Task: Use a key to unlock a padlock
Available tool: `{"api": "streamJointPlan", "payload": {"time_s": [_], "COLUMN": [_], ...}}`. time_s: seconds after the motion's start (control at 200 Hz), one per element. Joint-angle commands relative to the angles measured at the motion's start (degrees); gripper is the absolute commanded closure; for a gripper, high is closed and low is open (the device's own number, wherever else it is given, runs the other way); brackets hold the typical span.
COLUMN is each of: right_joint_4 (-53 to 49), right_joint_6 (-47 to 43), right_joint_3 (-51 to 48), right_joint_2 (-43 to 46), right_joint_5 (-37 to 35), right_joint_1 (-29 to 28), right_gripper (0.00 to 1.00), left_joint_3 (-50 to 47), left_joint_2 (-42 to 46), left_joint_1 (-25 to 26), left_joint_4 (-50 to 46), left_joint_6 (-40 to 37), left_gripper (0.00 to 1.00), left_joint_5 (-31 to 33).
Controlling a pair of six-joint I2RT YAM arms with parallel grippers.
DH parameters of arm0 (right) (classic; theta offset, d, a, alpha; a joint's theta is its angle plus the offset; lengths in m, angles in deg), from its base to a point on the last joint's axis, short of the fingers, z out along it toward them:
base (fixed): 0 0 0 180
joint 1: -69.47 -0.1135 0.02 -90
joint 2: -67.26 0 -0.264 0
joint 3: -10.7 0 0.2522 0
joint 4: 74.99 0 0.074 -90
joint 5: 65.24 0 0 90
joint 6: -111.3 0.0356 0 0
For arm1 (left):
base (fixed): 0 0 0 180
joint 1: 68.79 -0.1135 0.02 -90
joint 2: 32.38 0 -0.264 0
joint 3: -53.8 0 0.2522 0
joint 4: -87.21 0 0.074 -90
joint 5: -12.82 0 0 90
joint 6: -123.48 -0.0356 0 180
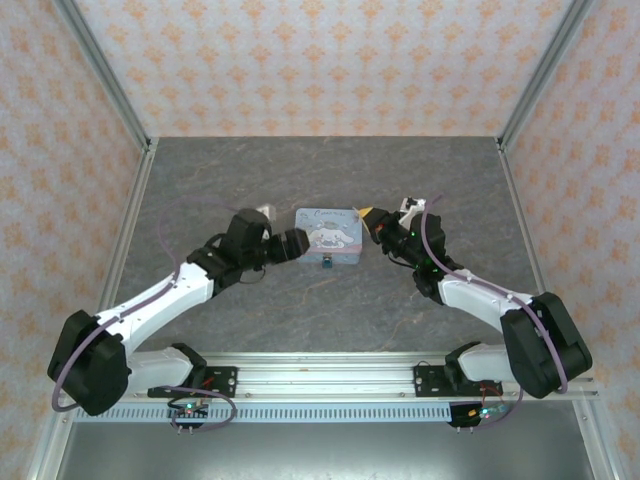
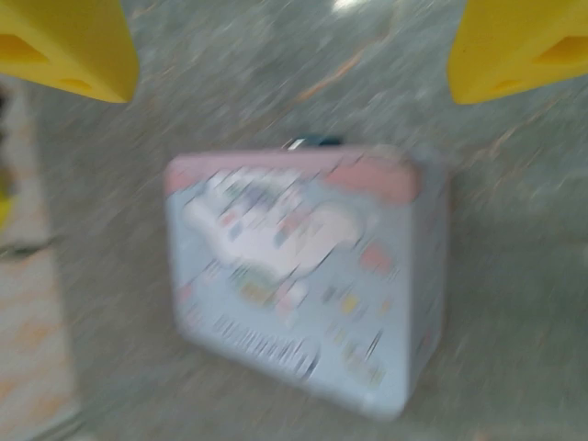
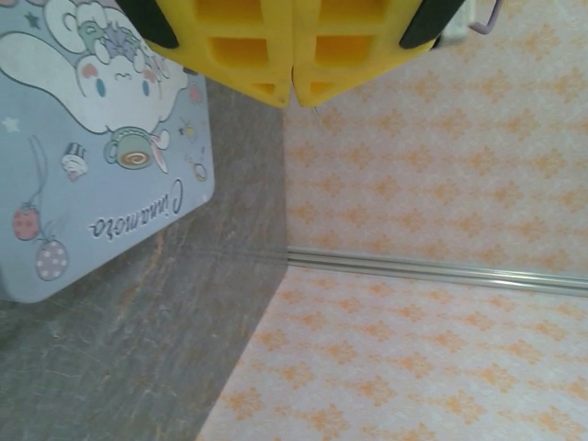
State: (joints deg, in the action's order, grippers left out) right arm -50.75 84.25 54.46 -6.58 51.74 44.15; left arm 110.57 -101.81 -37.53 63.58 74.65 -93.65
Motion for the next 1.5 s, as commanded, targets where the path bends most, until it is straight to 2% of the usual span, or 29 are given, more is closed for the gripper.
{"api": "streamJointPlan", "payload": {"time_s": [0.0, 0.14, 0.295, 0.746, 1.091, 1.491], "right_joint_4": [-2.33, -2.69, -2.12, -1.71, 1.64, 4.63], "right_joint_6": [-2.30, -2.49, -2.20, -1.28, -0.21, 0.97], "right_joint_3": [1.99, 2.73, 3.88, 4.54, 4.89, 4.50], "right_joint_2": [0.41, -1.38, -4.17, -6.72, -11.61, -14.48], "right_joint_5": [-0.83, -0.89, 0.56, 0.35, 1.55, 0.89], "right_joint_1": [0.28, 0.32, 0.31, 0.34, 0.56, 1.01], "right_gripper": [1.00, 1.00, 1.00, 1.00, 1.00, 1.00], "left_joint_3": [-3.99, -5.12, -4.52, -0.32, 0.92, 2.11], "left_joint_2": [-1.37, -5.58, -10.93, -24.25, -27.45, -32.50], "left_joint_1": [2.98, 7.05, 9.57, 9.71, 9.60, 9.62], "left_joint_4": [2.99, 8.80, 14.25, 24.60, 27.97, 30.93], "left_joint_6": [-4.83, -6.54, -7.59, -10.09, -13.42, -15.48], "left_gripper": [0.16, 0.19, 0.20, 0.23, 0.24, 0.27], "left_joint_5": [-1.37, -2.91, -1.82, 1.19, 7.26, 7.02]}}
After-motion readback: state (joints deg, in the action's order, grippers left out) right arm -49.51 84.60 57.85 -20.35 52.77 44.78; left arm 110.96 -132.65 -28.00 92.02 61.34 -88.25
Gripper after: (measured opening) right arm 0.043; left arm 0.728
